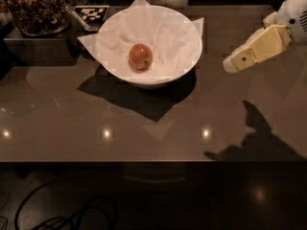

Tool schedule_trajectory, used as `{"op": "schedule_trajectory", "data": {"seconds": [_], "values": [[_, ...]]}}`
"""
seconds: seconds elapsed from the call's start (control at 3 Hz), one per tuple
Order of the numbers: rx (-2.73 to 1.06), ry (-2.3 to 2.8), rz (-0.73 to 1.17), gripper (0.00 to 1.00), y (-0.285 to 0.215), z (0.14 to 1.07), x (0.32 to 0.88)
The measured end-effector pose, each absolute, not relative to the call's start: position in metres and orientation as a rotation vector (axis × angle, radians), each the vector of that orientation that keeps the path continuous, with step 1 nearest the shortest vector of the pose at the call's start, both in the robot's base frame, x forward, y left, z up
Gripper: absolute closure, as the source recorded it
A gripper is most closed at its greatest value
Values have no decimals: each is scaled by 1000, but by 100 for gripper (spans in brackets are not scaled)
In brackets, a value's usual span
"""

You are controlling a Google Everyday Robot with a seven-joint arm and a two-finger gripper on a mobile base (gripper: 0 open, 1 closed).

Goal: Pick apple from white bowl

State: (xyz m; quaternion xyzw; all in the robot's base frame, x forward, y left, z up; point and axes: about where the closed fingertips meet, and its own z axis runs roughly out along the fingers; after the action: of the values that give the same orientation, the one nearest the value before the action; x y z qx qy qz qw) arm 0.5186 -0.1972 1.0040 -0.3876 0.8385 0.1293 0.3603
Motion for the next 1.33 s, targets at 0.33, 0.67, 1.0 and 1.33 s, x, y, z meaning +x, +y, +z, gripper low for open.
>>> {"op": "schedule_trajectory", "data": {"seconds": [0.33,0.67,1.0,1.33], "values": [[-993,2142,374,0,-188,1008,518],[-993,2142,374,0,-188,1008,518],[-963,2084,394,0,-179,1003,523],[-1044,1945,524,0,-137,994,534]]}}
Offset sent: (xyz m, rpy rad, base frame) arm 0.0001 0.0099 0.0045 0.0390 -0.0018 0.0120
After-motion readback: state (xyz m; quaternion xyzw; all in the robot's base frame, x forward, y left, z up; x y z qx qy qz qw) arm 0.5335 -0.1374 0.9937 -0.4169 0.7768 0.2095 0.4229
